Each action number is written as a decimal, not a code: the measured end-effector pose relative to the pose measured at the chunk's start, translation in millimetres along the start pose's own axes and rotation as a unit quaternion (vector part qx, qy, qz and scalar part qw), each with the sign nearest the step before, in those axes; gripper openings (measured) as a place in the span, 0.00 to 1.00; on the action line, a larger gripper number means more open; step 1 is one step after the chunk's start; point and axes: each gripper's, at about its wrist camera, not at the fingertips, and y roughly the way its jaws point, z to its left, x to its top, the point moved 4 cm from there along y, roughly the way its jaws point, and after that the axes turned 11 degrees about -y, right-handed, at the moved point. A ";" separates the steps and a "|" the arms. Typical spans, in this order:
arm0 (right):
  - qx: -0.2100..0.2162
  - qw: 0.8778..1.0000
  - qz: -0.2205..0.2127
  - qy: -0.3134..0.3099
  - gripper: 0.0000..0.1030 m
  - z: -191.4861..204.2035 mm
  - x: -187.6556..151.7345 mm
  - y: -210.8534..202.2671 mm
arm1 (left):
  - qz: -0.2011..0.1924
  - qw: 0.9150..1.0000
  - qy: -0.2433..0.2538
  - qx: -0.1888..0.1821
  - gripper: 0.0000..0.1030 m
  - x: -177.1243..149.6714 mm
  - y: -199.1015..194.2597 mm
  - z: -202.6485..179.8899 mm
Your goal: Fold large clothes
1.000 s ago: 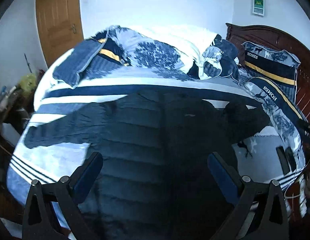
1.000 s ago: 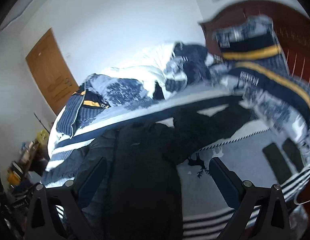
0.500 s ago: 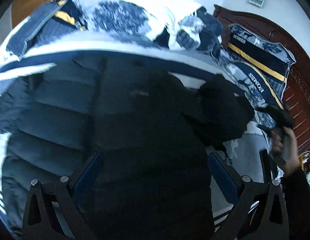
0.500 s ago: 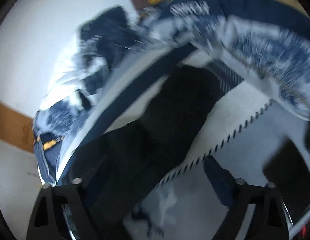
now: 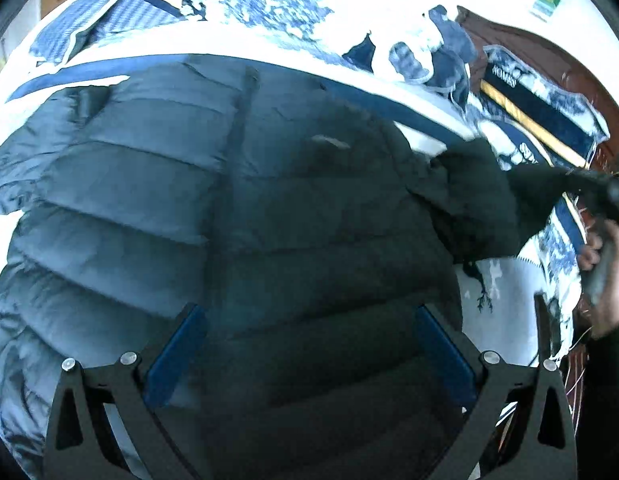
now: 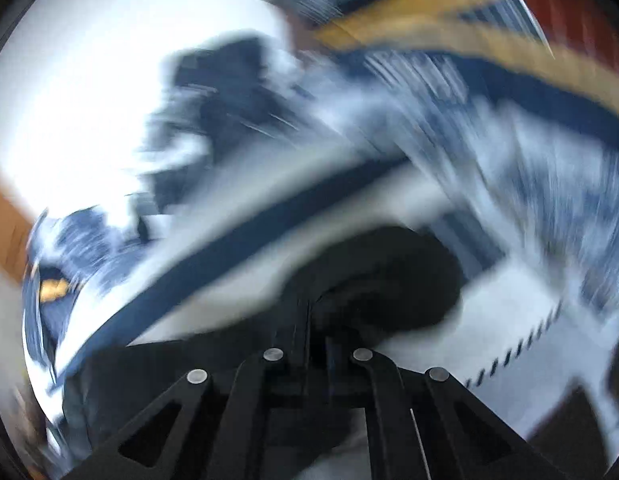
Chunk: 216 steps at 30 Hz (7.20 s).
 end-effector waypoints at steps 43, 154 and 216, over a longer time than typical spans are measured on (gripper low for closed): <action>0.278 0.950 0.126 0.060 0.77 216.7 -205.7 -59.5 | 0.005 0.987 -0.155 -0.039 1.00 51.6 -8.9 152.6; 0.292 0.917 0.082 -0.259 0.84 566.1 -215.9 -201.1 | -0.172 0.925 -0.313 0.132 0.96 43.6 -206.5 396.7; 0.272 0.944 0.111 0.148 0.84 209.9 -174.1 4.8 | -0.124 0.987 0.106 0.011 0.83 74.4 -35.6 -30.6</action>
